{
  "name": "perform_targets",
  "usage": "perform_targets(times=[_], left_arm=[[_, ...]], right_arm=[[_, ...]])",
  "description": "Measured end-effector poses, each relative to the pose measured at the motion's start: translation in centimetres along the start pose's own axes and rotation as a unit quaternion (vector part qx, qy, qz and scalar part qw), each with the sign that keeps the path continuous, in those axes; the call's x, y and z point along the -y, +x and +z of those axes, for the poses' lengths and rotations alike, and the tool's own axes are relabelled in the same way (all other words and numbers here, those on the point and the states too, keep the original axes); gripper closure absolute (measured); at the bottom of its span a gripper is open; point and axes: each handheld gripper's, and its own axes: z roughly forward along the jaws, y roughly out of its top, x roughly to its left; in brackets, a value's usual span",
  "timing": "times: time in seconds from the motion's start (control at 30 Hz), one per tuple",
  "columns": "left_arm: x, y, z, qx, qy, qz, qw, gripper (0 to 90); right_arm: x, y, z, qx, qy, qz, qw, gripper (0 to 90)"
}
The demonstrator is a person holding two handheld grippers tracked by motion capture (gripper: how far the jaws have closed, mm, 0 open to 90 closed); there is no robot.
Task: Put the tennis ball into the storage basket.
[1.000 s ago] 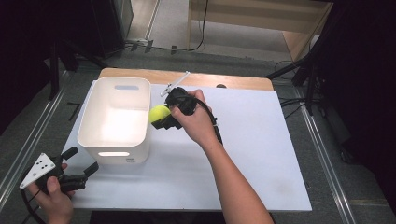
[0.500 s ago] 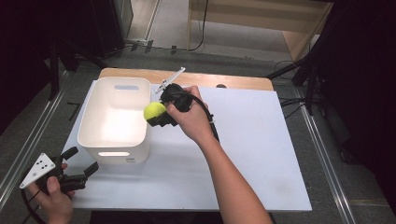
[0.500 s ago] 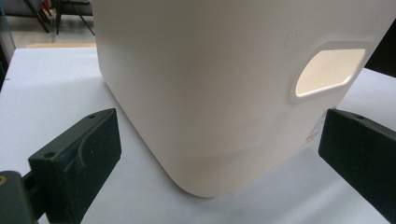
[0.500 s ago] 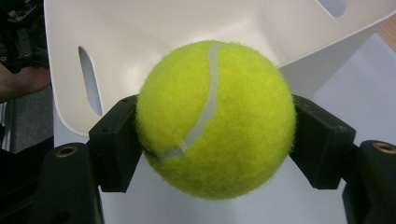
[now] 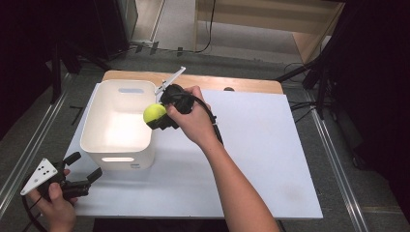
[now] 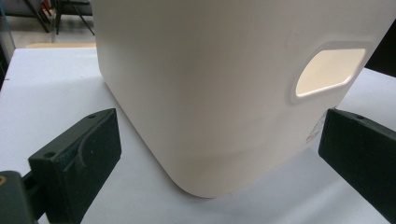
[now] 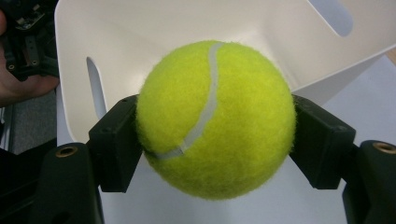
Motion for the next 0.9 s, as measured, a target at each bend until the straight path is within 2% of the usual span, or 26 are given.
perform_targets(times=[0.4, 0.5, 0.57, 0.67, 0.9], left_arm=[[0.0, 0.1, -0.1, -0.001, 0.002, 0.001, 1.0, 0.0], [0.0, 0.1, 0.0, 0.002, 0.0, 0.0, 1.0, 0.0], [0.0, 0.1, 0.0, 0.002, -0.001, 0.0, 1.0, 0.0], [0.0, 0.1, 0.0, 0.003, 0.0, 0.0, 1.0, 0.0], [0.0, 0.1, 0.0, 0.003, -0.002, -0.002, 1.0, 0.0]], right_arm=[[-1.4, 0.7, 1.3, -0.008, -0.002, -0.015, 0.9998, 24.1], [-1.5, 0.9, 1.5, -0.01, 0.0, -0.013, 0.9999, 24.0], [-1.7, 0.9, 1.8, -0.01, -0.003, -0.021, 0.9997, 24.0], [-1.9, 1.1, 2.1, -0.014, 0.002, -0.019, 0.9997, 24.0], [-2.2, 1.4, 3.2, -0.022, 0.006, -0.032, 0.9992, 23.9]])
